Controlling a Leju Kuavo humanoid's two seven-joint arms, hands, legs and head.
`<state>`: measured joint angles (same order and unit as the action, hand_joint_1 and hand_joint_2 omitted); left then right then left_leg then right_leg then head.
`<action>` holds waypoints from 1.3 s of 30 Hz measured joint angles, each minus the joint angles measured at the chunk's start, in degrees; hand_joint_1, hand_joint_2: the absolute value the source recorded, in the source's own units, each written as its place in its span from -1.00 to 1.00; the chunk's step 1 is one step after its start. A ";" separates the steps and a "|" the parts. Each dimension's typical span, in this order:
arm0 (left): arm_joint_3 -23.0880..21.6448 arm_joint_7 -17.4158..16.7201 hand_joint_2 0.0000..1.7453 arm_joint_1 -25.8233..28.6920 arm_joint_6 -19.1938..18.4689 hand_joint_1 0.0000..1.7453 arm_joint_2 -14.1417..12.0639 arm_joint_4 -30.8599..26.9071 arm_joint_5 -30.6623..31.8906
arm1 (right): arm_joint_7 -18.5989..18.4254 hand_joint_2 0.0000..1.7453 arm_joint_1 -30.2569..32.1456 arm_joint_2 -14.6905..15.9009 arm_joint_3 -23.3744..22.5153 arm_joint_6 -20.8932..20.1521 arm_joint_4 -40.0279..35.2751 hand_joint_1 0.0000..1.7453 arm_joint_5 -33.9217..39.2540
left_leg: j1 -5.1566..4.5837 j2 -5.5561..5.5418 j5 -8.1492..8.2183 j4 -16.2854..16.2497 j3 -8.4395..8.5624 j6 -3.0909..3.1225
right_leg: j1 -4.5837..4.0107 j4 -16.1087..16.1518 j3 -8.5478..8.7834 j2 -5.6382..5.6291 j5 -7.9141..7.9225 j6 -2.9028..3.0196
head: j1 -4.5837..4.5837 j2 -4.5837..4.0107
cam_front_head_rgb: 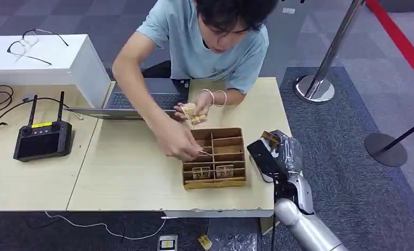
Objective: Pass the card to the sensor for recognition and then transmit it.
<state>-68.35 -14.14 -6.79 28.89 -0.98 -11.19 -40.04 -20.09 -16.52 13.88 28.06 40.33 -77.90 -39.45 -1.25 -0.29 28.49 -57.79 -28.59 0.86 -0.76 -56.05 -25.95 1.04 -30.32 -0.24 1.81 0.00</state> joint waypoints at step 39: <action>0.09 1.86 1.00 0.00 1.38 -1.00 0.83 0.00 -0.63 | -3.82 1.00 -3.21 1.01 8.04 -3.21 -18.34 1.00 -8.09 | 0.00 -0.01 0.00 0.00 -0.03 0.00 | 0.00 0.00 -0.01 0.00 0.00 0.00 | 0.00 0.00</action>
<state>-68.26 -12.28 -6.79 30.27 -0.15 -11.19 -40.68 -23.91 -19.72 14.88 36.11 37.11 -96.24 -47.54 -1.25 -0.30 28.49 -57.80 -28.61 0.86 -0.76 -56.05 -25.96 1.04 -30.33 -0.24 1.81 0.00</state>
